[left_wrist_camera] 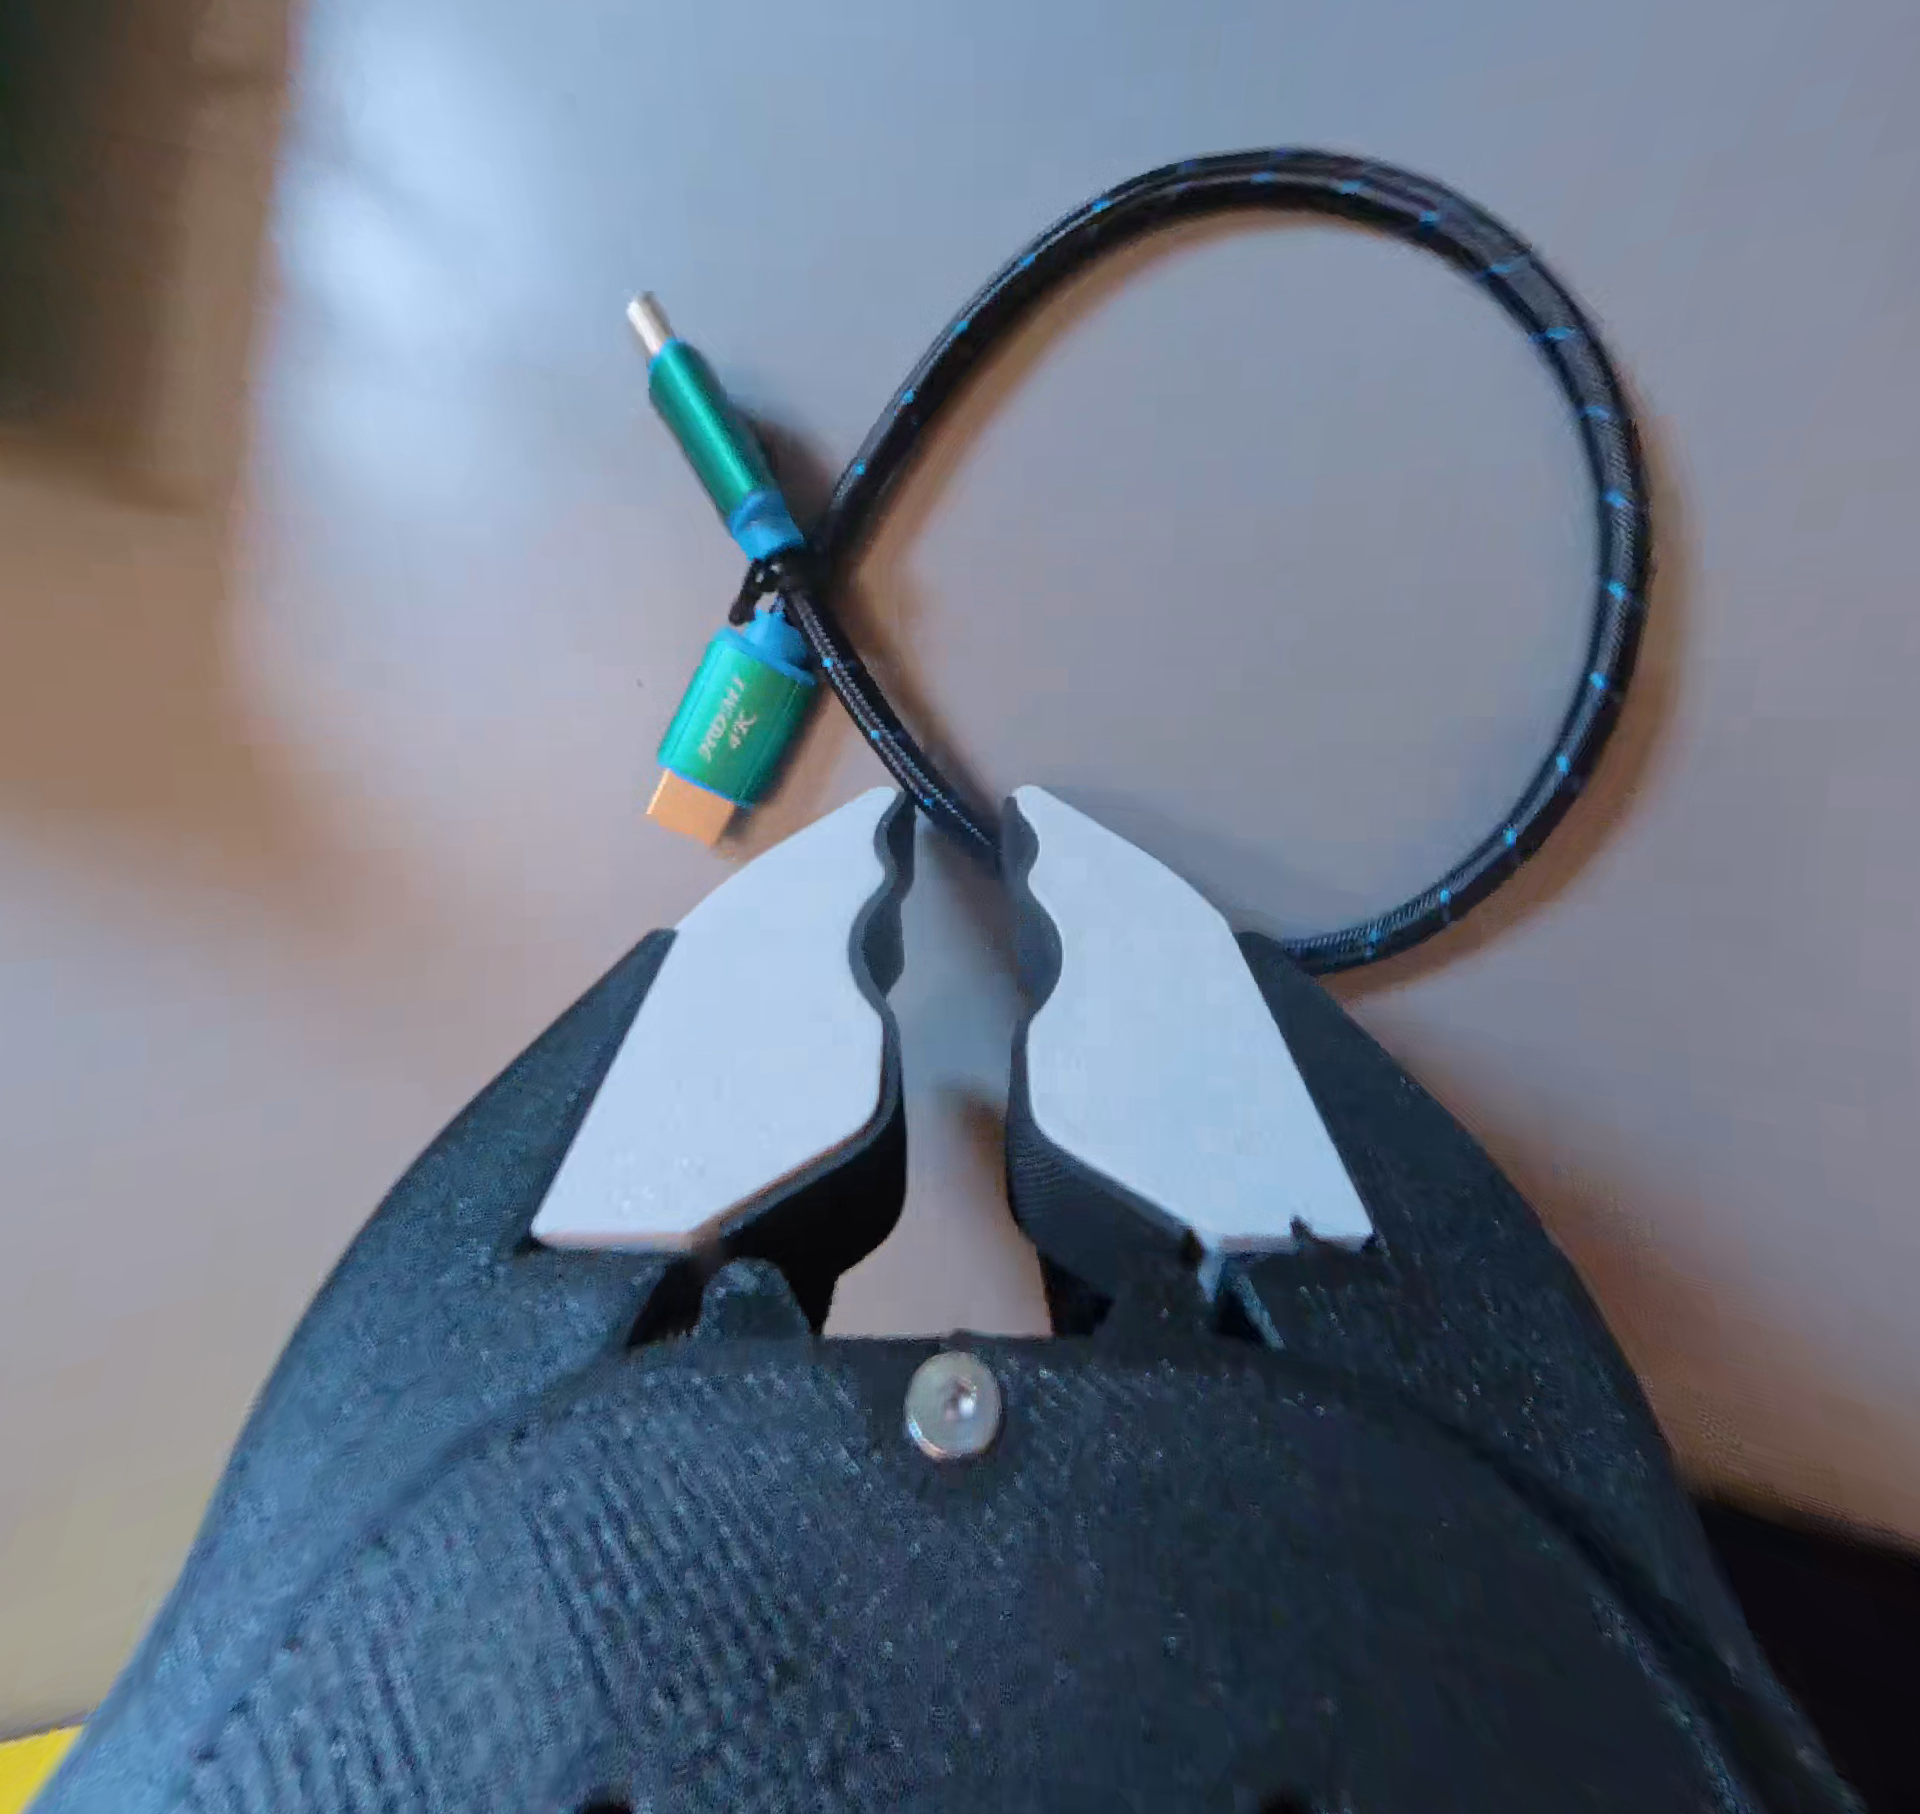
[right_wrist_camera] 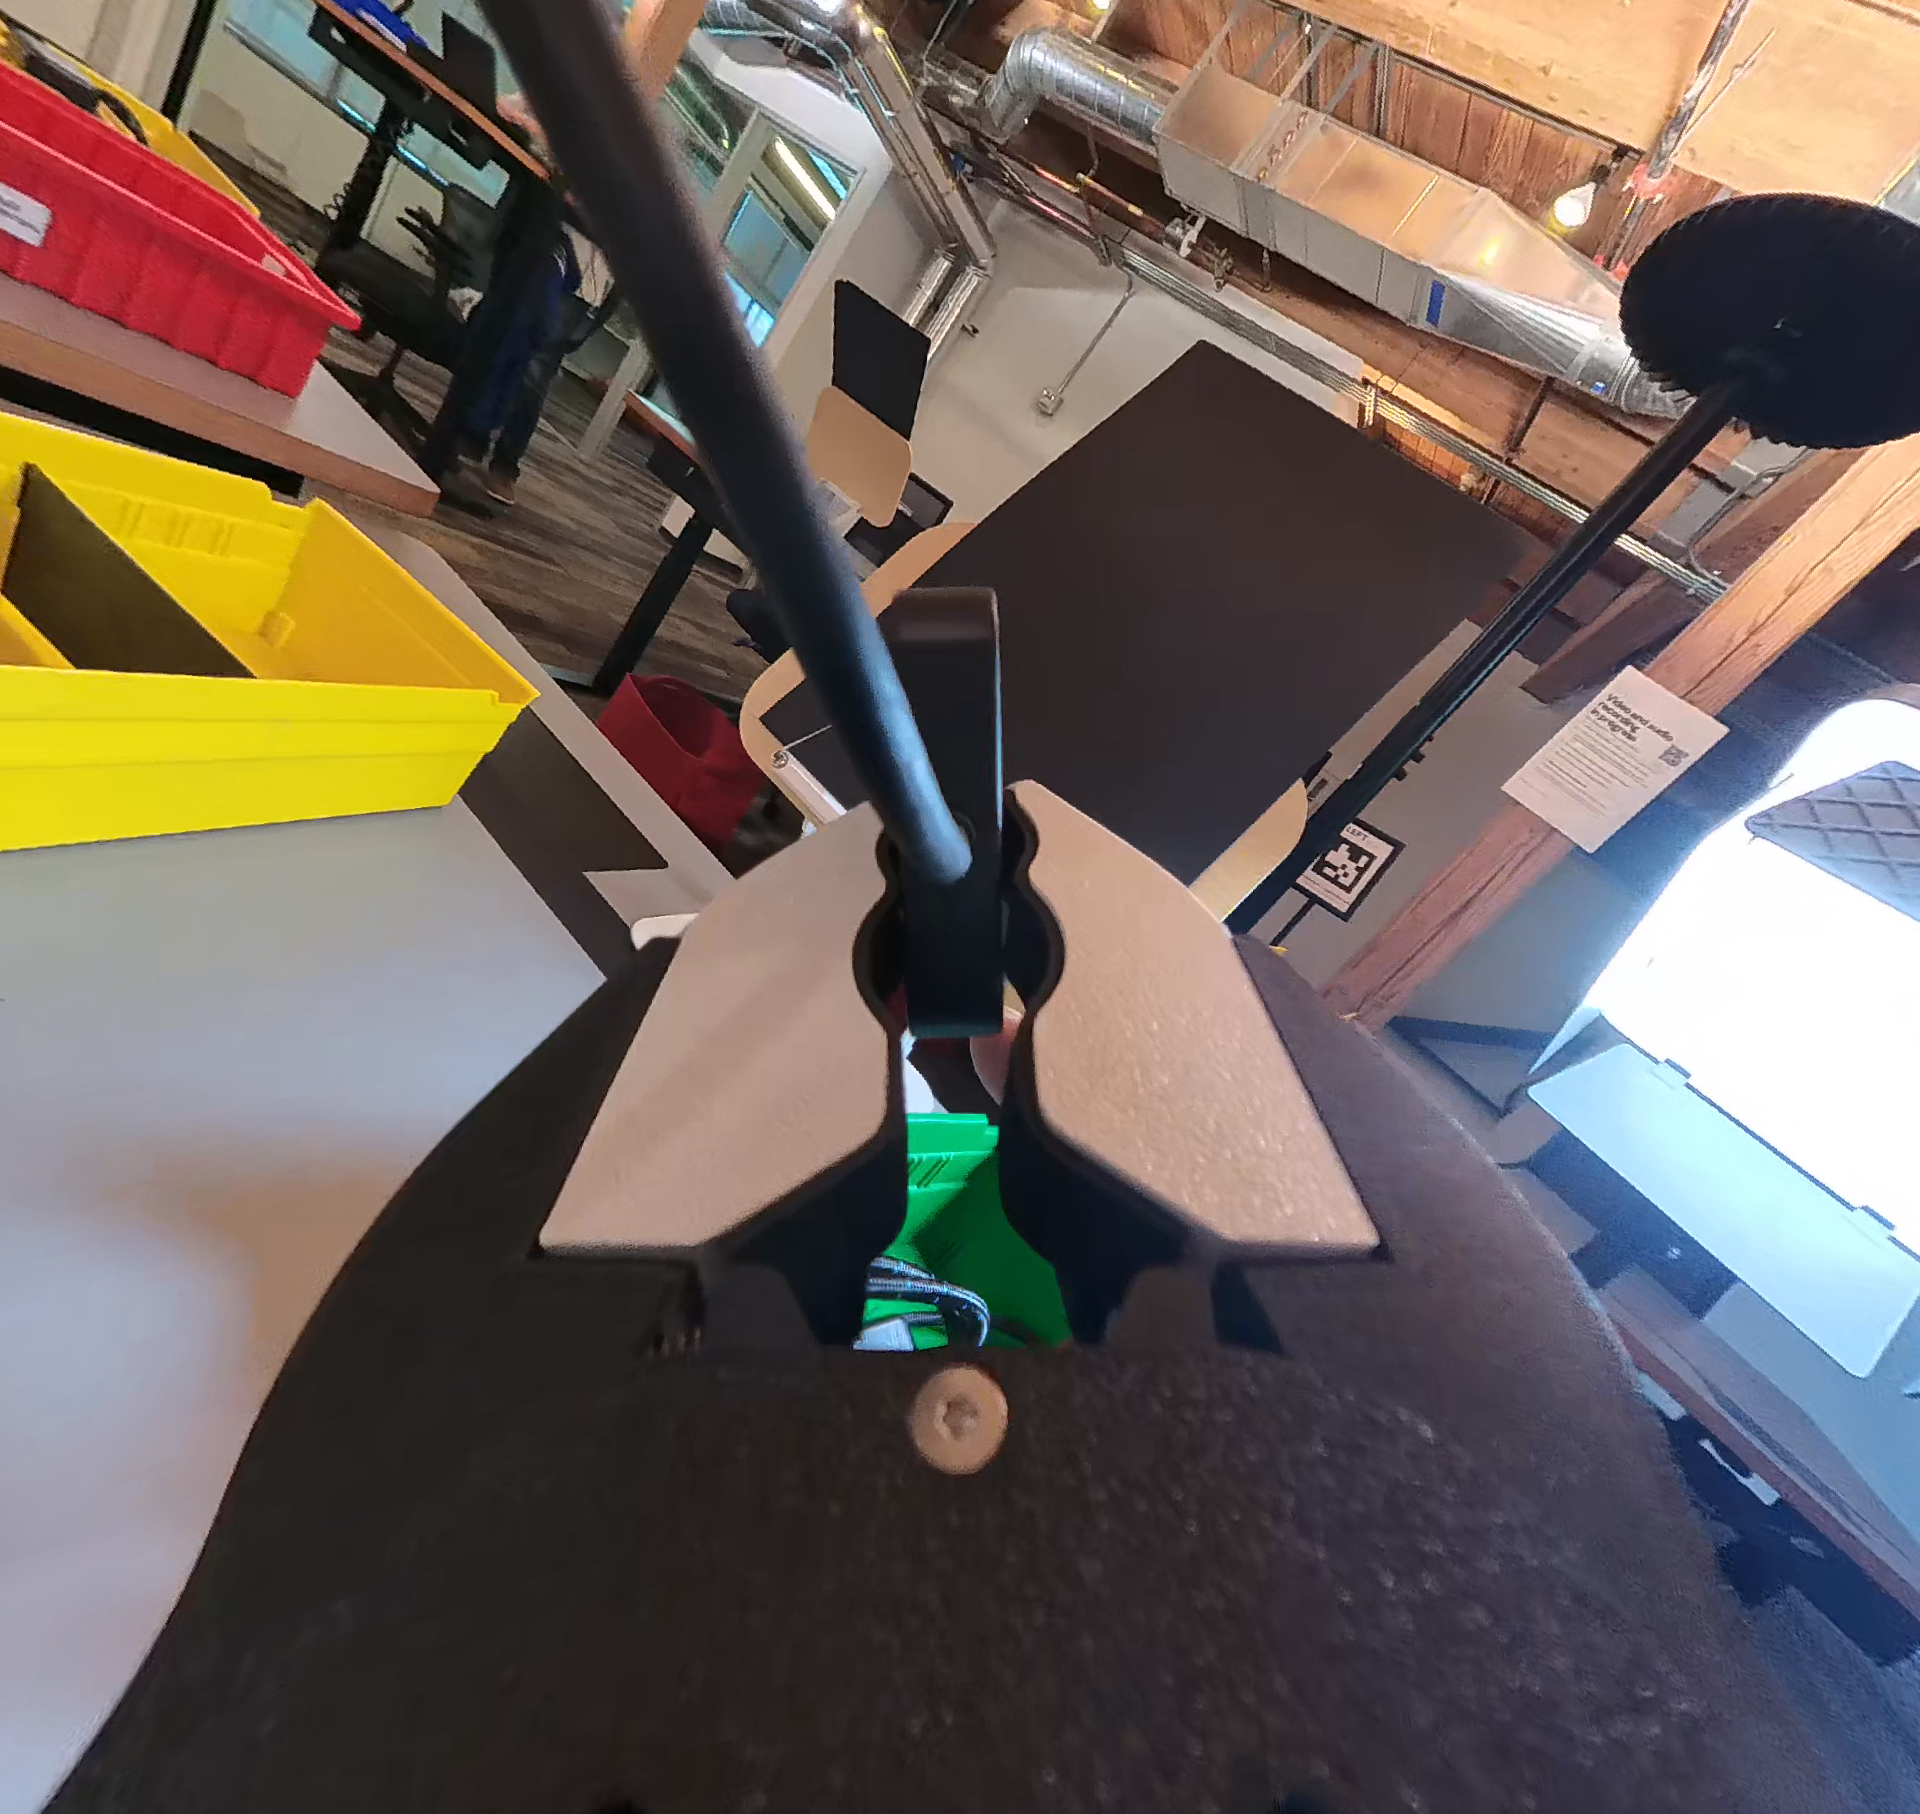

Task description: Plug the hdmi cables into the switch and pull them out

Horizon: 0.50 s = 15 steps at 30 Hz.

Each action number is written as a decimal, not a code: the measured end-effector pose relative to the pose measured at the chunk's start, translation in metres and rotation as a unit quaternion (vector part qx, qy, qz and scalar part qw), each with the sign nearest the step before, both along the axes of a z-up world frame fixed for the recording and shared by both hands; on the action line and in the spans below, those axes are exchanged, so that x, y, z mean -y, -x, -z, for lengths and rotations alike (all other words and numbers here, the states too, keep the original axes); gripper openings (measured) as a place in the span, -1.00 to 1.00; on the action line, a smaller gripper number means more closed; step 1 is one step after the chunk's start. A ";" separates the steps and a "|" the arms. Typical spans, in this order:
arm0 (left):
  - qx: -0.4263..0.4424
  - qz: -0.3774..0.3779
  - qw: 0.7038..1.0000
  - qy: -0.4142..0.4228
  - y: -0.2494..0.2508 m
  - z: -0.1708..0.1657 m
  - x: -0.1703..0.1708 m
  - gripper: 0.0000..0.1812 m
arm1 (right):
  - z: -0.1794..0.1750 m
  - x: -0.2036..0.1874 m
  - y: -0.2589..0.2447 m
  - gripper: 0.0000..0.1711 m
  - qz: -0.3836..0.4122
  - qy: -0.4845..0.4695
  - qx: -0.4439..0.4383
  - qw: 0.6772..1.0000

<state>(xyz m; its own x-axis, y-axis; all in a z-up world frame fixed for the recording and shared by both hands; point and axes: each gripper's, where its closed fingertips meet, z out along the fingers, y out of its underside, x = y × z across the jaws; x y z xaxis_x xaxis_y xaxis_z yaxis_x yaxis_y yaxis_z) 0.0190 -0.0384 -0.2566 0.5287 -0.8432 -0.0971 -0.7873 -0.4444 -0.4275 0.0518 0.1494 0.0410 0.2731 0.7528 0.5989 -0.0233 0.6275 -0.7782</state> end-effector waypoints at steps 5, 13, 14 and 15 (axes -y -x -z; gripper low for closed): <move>-0.174 0.123 0.972 -0.103 0.061 -0.011 -0.025 -0.76 | 0.001 0.001 0.001 -0.83 -0.020 0.014 -0.005 1.000; -0.022 -0.004 0.997 -0.079 0.036 -0.023 -0.021 -0.60 | 0.002 -0.002 -0.001 -0.83 -0.021 0.020 -0.006 1.000; -0.022 -0.011 0.997 -0.077 0.038 -0.023 -0.018 -0.59 | 0.002 -0.002 -0.001 -0.83 -0.022 0.021 -0.006 1.000; -0.019 -0.022 0.997 -0.073 0.041 -0.024 -0.016 -0.59 | 0.002 -0.001 -0.001 -0.83 -0.023 0.022 -0.007 0.999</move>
